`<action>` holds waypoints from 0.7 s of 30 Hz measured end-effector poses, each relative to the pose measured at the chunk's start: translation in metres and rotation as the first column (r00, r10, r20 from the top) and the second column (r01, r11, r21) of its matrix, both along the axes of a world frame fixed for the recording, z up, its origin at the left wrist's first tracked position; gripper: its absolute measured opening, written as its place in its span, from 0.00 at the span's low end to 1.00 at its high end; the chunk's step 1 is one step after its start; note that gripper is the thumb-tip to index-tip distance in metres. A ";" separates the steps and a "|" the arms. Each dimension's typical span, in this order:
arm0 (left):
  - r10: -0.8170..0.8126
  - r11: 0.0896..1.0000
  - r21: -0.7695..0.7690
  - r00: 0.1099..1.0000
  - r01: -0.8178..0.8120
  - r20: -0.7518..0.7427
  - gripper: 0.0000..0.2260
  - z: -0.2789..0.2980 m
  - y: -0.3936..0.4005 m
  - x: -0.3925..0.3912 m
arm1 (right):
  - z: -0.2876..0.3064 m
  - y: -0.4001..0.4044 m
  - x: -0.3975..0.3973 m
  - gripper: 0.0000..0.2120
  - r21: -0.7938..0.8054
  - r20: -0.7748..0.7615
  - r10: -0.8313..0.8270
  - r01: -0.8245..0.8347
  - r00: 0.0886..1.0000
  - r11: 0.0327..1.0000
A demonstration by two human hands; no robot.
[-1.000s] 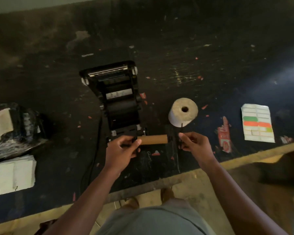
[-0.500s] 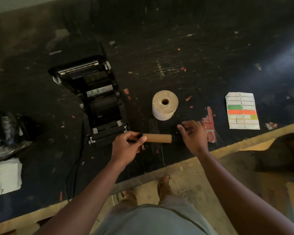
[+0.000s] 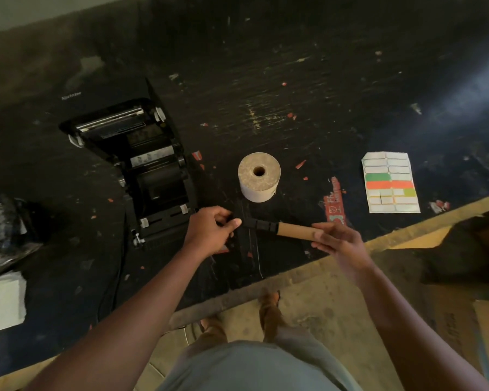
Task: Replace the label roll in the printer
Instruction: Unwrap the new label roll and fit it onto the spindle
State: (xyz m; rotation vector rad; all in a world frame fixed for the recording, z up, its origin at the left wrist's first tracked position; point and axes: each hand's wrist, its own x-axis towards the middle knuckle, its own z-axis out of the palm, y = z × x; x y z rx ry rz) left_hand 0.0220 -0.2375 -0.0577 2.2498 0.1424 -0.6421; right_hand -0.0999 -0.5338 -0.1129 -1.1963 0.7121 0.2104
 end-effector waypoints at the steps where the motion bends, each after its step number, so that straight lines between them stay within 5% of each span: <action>1: -0.035 0.998 0.053 0.999 0.035 -0.013 0.11 -0.001 -0.004 0.004 | -0.001 -0.006 -0.002 0.39 -0.025 0.014 -0.029 0.029 0.999 0.999; 4: -0.140 0.963 0.228 0.989 0.145 -0.040 0.10 -0.009 -0.018 0.015 | 0.000 -0.014 -0.006 0.40 -0.075 0.050 -0.125 0.129 0.991 0.989; 8: -0.219 0.897 0.382 0.974 0.224 -0.057 0.13 -0.018 -0.031 0.024 | -0.001 -0.017 -0.011 0.18 -0.088 0.045 -0.189 0.192 0.981 0.977; 11: -0.247 0.880 0.406 0.968 0.246 -0.050 0.14 -0.024 -0.035 0.025 | -0.002 -0.010 -0.011 0.31 -0.083 0.057 -0.193 0.197 0.980 0.977; 13: -0.263 0.865 0.437 0.964 0.247 -0.023 0.16 -0.023 -0.038 0.024 | -0.004 -0.004 -0.009 0.30 -0.074 0.066 -0.188 0.193 0.980 0.978; 17: -0.290 0.876 0.452 0.932 0.167 0.218 0.21 -0.008 -0.044 0.020 | -0.008 0.003 -0.009 0.12 -0.076 0.048 -0.195 0.198 0.980 0.977; 21: -0.307 0.919 0.377 0.816 0.120 0.490 0.24 0.010 -0.062 0.021 | -0.013 0.006 -0.010 0.07 -0.078 0.042 -0.204 0.207 0.978 0.975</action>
